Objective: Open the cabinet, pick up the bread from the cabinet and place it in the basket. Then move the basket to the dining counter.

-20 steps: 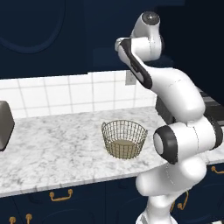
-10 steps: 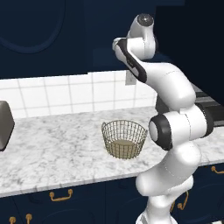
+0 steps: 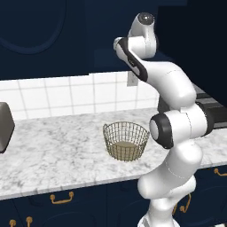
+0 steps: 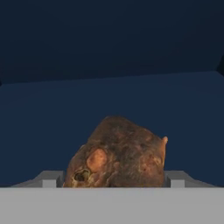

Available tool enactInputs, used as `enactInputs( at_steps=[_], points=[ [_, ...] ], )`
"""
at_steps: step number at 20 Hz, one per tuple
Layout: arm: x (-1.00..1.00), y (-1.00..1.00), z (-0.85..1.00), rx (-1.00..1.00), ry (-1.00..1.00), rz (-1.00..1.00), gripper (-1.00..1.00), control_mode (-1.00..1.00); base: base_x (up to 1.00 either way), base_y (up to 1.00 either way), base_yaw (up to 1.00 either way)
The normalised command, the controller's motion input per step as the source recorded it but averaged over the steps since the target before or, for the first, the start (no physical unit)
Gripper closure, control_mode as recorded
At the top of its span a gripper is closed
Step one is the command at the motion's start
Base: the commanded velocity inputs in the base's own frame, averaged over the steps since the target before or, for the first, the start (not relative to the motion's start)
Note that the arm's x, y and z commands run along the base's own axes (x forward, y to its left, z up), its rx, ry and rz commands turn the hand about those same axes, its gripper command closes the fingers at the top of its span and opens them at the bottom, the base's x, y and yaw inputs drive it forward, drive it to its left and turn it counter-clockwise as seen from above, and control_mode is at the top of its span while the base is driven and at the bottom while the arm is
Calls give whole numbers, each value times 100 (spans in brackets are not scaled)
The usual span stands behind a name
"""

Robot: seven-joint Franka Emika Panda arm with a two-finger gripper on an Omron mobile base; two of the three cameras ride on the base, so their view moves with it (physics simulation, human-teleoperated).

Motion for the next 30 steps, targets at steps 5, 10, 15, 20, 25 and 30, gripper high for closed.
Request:
enactInputs(
  at_steps=[5, 10, 15, 20, 25, 30],
  points=[
    [-59, 10, -8, 0, -1, 0, 100, -100, 0, 0, 0],
    [-100, 3, -2, 0, 0, 0, 100, -100, 0, 0, 0],
    [-100, 17, -34, 0, 3, 2, 100, -100, 0, 0, 0],
    [-100, 29, -56, 0, 10, 2, 100, -100, 0, 0, 0],
    [-98, 36, -90, 0, 23, 0, 100, -100, 0, 0, 0],
    [-22, 8, -100, 0, 35, 0, 100, -100, 0, 0, 0]
  ],
)
